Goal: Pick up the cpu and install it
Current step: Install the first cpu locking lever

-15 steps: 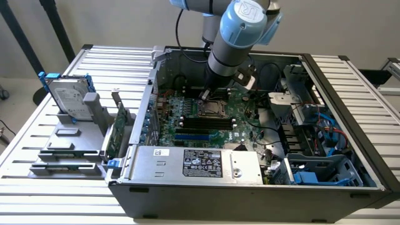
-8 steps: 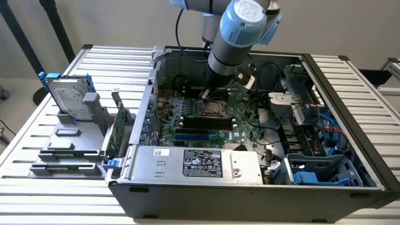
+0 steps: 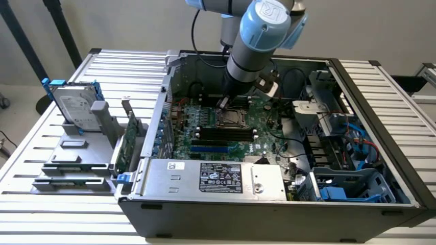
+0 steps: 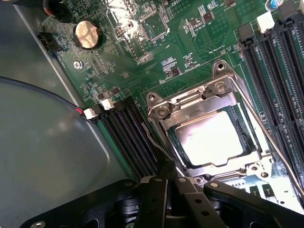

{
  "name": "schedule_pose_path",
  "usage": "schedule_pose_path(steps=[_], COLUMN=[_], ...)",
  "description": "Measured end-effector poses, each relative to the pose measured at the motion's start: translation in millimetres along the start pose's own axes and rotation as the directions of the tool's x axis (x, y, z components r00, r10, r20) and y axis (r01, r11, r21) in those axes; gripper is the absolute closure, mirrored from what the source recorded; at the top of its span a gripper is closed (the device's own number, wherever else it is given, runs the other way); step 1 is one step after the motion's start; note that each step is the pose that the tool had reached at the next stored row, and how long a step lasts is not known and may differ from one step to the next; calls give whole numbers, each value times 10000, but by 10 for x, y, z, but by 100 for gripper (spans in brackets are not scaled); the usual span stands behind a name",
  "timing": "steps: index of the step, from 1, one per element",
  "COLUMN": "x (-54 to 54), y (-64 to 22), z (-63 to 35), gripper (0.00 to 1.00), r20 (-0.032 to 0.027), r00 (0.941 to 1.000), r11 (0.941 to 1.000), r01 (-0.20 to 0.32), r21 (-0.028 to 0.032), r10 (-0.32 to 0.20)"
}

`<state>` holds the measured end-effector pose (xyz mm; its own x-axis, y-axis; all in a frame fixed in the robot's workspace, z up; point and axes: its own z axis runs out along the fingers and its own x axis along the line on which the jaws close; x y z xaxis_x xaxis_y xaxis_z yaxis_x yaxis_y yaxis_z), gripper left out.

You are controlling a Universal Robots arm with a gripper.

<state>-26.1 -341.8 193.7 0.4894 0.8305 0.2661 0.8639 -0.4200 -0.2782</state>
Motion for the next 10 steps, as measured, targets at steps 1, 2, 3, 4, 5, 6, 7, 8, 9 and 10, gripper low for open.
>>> schedule_pose_path(steps=[1,2,3,4,5,6,7,8,9,10], x=[2,4,7,9,12,14,16,19,22,24], y=[3,8,12,16,20,25,29,34,38,42], z=[-1,-1,-2,-2,-2,-3,-4,-4,-5,-5], gripper=[89,89,89,89,89,89,89,89,89,89], r20=[0,-1,0,-1,-1,-1,-1,-1,-1,-1], r00=[10000,10000,10000,10000,10000,10000,10000,10000,10000,10000], r11=[10000,10000,10000,10000,10000,10000,10000,10000,10000,10000], r01=[0,0,0,0,0,1,0,0,0,1], r21=[0,0,0,0,0,0,0,0,0,0], r10=[0,0,0,0,0,-1,0,0,0,-1])
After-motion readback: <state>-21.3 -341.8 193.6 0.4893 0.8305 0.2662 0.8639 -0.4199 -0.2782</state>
